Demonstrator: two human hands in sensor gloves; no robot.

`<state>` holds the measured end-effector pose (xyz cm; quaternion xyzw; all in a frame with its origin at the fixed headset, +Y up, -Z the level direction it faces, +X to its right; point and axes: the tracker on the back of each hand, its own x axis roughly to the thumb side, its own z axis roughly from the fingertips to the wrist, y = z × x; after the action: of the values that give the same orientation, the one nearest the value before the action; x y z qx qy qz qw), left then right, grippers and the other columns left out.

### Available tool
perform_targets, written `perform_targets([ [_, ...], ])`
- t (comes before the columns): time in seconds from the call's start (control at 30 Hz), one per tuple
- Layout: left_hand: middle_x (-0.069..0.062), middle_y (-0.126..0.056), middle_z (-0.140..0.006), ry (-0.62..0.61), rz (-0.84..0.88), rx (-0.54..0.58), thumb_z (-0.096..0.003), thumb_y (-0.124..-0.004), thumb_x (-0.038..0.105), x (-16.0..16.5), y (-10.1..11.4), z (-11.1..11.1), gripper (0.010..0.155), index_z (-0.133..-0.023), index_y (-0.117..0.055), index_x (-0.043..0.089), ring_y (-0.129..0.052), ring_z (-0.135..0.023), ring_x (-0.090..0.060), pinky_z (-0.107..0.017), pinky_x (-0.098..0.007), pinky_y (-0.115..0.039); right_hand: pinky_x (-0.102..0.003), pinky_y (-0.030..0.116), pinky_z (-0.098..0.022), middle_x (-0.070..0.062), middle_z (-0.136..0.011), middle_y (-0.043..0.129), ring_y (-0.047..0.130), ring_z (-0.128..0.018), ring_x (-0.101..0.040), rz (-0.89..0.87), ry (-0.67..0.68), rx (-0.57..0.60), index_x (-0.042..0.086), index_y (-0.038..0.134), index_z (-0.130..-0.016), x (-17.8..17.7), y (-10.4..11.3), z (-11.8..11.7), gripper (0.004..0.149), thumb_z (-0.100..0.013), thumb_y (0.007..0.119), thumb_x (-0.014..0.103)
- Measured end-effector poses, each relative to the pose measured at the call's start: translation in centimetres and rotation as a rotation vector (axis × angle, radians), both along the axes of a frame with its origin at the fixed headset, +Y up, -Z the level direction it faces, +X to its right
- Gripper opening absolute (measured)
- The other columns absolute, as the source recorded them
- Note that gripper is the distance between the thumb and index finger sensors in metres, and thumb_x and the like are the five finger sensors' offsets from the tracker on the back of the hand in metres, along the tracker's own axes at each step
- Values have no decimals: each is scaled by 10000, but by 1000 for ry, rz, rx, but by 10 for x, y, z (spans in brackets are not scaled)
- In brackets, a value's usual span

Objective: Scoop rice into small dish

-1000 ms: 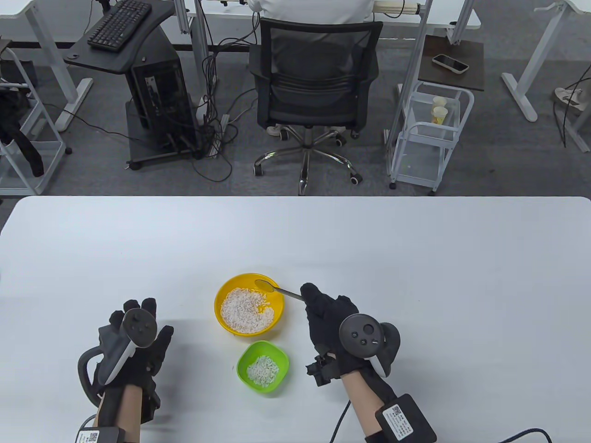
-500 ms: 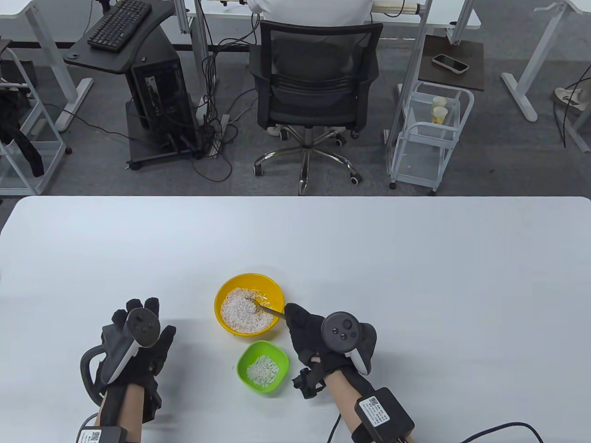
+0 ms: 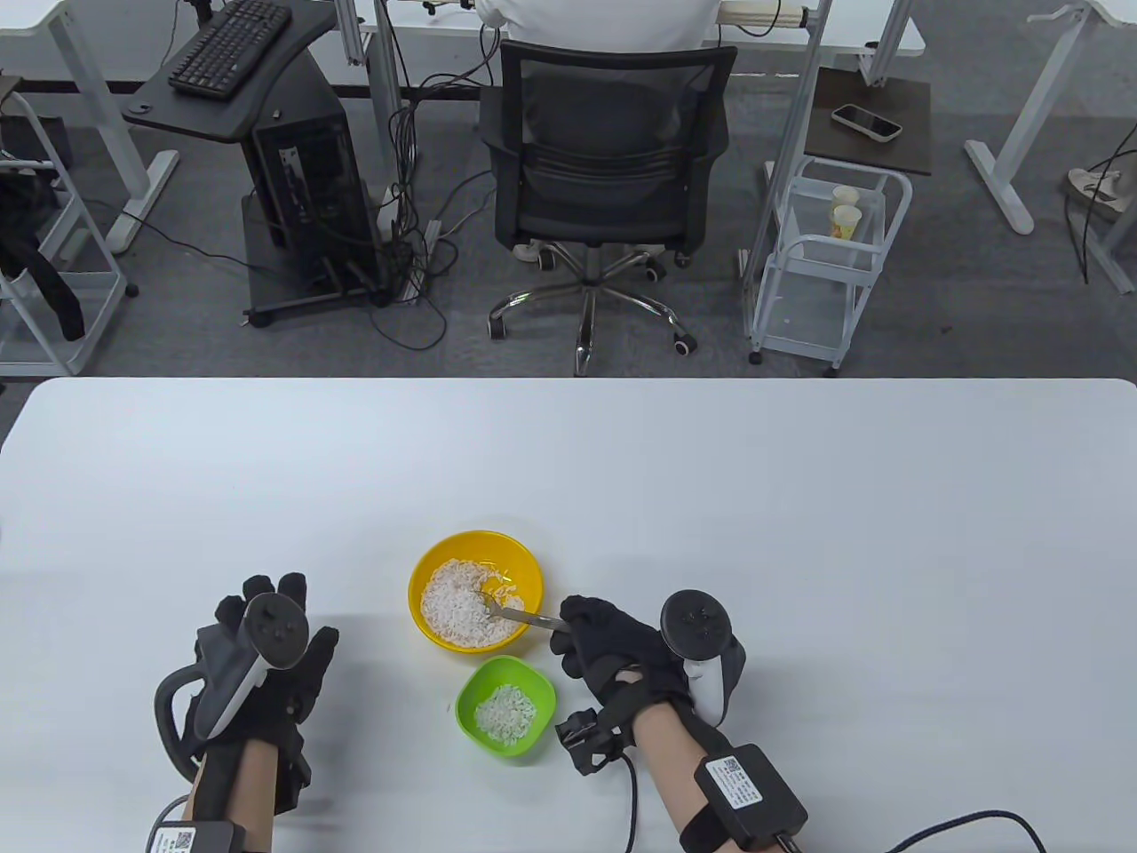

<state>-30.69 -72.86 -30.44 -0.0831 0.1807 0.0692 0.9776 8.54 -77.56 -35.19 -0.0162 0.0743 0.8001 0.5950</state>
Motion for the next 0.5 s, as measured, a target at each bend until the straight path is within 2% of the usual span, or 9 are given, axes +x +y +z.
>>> perform_targets([
  [0.3,50,-311,-1275,-4,3,-2,-486,-619,629,0,0,0,726,-1111,-301,444,-368,-1189,-300,-851,-582,-403,-689,651,-561,-261,-702,959,956,-430,-357,-54,-45,-18,-33,753,-936,11,2,-1,433,-535,683,115],
  [0.5,49,-311,-1275,-1,9,-2,-486,-618,629,-1,0,1,725,-1111,-302,445,-366,-1190,-299,-851,-582,-402,-695,644,-562,-262,-701,958,951,-429,-361,-123,-62,1,-29,757,-933,22,13,-1,429,-535,682,112],
])
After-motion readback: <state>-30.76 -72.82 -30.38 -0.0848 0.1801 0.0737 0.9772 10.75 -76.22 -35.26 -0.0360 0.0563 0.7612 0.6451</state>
